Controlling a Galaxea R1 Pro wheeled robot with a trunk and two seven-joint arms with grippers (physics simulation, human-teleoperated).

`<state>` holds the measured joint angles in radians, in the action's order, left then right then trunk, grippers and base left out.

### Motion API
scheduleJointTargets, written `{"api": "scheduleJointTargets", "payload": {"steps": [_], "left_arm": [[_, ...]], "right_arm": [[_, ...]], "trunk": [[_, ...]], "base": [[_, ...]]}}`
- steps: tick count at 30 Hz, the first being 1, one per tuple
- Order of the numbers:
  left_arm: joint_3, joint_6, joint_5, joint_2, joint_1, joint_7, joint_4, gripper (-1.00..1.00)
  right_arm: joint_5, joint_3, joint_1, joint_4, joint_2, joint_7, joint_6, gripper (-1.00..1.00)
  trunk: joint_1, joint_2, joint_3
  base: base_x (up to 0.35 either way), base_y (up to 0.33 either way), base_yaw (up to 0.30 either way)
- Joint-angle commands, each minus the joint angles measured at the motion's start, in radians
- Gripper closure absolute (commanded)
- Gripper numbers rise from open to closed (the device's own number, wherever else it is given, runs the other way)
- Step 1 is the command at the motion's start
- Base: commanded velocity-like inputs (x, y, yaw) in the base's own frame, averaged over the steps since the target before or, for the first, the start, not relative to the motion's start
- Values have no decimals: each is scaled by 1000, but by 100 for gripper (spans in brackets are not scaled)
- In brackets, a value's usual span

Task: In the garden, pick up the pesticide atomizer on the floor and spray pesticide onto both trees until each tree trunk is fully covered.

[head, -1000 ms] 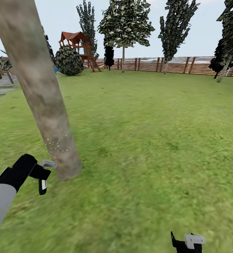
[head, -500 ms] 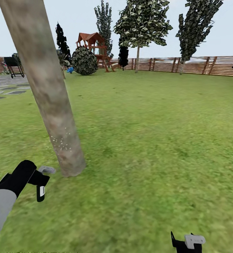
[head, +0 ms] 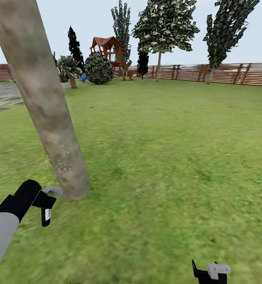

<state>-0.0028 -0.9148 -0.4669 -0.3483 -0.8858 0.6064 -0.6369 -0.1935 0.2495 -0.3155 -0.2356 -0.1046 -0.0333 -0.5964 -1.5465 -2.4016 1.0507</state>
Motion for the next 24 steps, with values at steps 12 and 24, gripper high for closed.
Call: {"api": "scheduleJointTargets", "payload": {"steps": [12, 24], "left_arm": [[43, 41, -10, 6, 21, 4, 47, 100], [100, 178, -10, -1, 59, -98, 123, 100]], "right_arm": [[-11, 5, -1, 1, -1, -3, -3, -100], [-12, 5, -1, 1, 0, -3, -3, -100]], "trunk": [[0, 0, 1], [0, 0, 1]], "base": [[87, -262, 150], [208, -219, 8]]}}
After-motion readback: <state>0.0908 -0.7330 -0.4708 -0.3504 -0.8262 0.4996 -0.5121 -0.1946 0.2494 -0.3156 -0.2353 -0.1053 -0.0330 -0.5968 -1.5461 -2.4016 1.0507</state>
